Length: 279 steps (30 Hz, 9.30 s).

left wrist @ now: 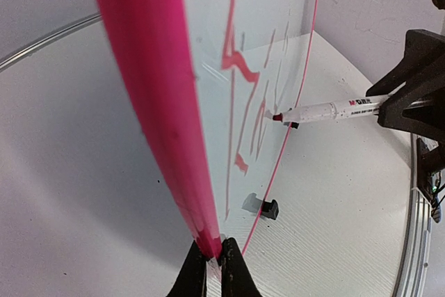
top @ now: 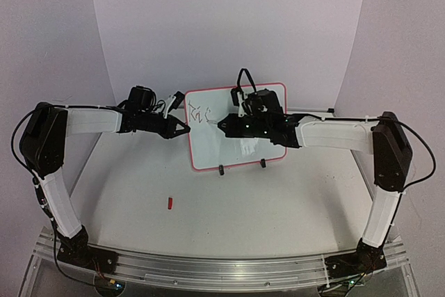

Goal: Write a sentence on the whiteboard

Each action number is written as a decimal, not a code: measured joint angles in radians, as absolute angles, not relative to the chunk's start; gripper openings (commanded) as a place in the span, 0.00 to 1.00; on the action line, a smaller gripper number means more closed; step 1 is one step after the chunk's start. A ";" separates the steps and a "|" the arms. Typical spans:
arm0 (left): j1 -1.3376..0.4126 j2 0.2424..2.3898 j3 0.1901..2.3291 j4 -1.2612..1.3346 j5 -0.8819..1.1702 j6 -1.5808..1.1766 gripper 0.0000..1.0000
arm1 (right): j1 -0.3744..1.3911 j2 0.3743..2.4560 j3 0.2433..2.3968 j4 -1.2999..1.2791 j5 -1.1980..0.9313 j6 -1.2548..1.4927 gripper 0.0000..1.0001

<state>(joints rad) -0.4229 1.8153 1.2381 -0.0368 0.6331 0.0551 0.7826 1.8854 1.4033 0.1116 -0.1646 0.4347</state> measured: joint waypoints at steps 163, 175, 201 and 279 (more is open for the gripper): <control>-0.425 1.811 1.244 -0.056 0.624 0.062 0.00 | 0.749 1.771 1.308 0.057 -0.032 0.435 0.00; -0.427 1.805 1.244 -0.069 0.624 0.074 0.00 | 0.749 1.769 1.304 0.056 -0.089 0.443 0.00; -0.429 1.802 1.243 -0.072 0.623 0.079 0.00 | 0.749 1.798 1.384 0.119 -0.121 0.426 0.00; -0.428 1.732 1.132 0.028 0.548 -0.046 0.84 | 0.719 1.514 1.176 0.002 -0.152 0.348 0.00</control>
<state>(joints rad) -0.4278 1.7321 1.1320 0.0277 0.5476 -0.0460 0.7189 1.5135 1.1759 0.0017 -0.1516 0.3485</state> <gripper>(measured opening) 0.838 0.065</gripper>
